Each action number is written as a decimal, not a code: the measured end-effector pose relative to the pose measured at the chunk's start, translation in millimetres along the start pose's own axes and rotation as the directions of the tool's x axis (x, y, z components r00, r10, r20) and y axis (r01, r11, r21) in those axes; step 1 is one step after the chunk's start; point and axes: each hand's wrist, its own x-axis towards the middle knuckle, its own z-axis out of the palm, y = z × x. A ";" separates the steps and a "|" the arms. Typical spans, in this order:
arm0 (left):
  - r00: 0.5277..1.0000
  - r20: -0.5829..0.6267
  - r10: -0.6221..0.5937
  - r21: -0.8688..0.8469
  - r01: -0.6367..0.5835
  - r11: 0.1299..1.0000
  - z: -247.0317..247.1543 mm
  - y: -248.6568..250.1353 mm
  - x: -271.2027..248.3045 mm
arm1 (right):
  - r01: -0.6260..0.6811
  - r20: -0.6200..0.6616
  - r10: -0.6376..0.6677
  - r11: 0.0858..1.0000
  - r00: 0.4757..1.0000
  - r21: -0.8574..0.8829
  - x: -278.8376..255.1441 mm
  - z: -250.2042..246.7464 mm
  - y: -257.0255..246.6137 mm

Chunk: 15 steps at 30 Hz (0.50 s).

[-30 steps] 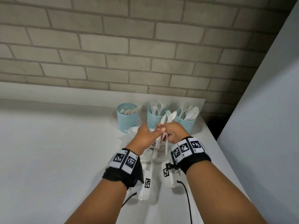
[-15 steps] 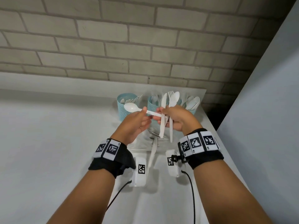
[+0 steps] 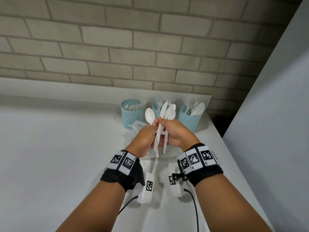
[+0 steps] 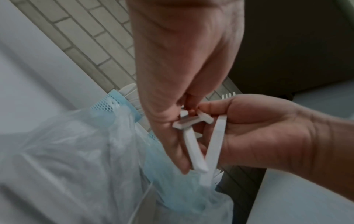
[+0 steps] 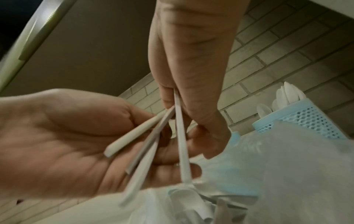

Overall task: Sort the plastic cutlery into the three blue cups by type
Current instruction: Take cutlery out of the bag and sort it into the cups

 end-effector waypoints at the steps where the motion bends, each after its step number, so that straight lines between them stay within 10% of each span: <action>1: 1.000 0.024 0.012 0.011 -0.012 1.000 0.1 -0.4 -0.6 | -0.005 0.005 0.005 1.000 1.000 -0.018 -0.9 1.1 1.0; 15: 0.978 0.201 0.052 -0.020 -0.049 0.999 -12.0 -11.1 -4.3 | 0.089 0.167 -0.077 0.994 0.983 -0.066 4.0 1.7 10.6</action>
